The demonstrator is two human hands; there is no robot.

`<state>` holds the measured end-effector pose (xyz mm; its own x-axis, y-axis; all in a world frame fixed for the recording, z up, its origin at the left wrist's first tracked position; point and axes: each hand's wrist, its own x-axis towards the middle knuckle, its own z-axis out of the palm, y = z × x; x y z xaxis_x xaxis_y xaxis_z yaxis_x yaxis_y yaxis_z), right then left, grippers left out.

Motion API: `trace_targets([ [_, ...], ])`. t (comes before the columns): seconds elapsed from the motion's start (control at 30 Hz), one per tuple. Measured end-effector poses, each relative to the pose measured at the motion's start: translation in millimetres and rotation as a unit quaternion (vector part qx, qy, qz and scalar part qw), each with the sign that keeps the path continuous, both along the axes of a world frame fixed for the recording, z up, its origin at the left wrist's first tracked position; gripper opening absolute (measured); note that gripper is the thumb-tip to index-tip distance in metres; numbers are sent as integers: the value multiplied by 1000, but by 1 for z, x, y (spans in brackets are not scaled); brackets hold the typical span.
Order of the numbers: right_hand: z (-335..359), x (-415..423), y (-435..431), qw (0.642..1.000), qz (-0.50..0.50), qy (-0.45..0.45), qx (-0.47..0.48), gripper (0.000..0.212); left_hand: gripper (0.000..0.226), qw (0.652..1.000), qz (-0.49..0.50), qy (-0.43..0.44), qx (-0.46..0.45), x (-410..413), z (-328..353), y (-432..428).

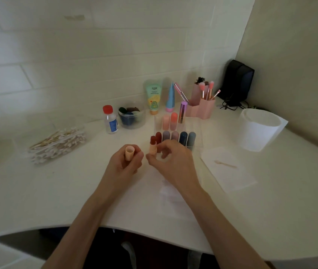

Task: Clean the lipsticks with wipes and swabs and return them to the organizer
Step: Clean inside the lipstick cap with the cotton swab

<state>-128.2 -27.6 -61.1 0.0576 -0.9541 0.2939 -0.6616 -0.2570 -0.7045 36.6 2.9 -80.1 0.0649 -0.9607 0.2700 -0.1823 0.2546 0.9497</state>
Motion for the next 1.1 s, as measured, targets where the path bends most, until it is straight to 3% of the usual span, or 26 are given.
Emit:
trace_targets([
  [0.03,1,0,2,1000,17,-26,0,24,3,1000,6,-7,-3,0,2,1],
  [0.13,2,-2,6,993,78,-82,8,17,23,1000,19,-8,-15,1,8,4],
  [0.37,-5,-9,11,982,163,-96,2,20,40,998,23,54,-2,2,11,7],
  [0.87,-6,-11,11,977,188,-94,-20,19,19,999,39,27,-24,4,9,7],
  [1.1,-7,-7,13,981,135,-97,-97,25,19,996,74,55,-19,-2,16,11],
])
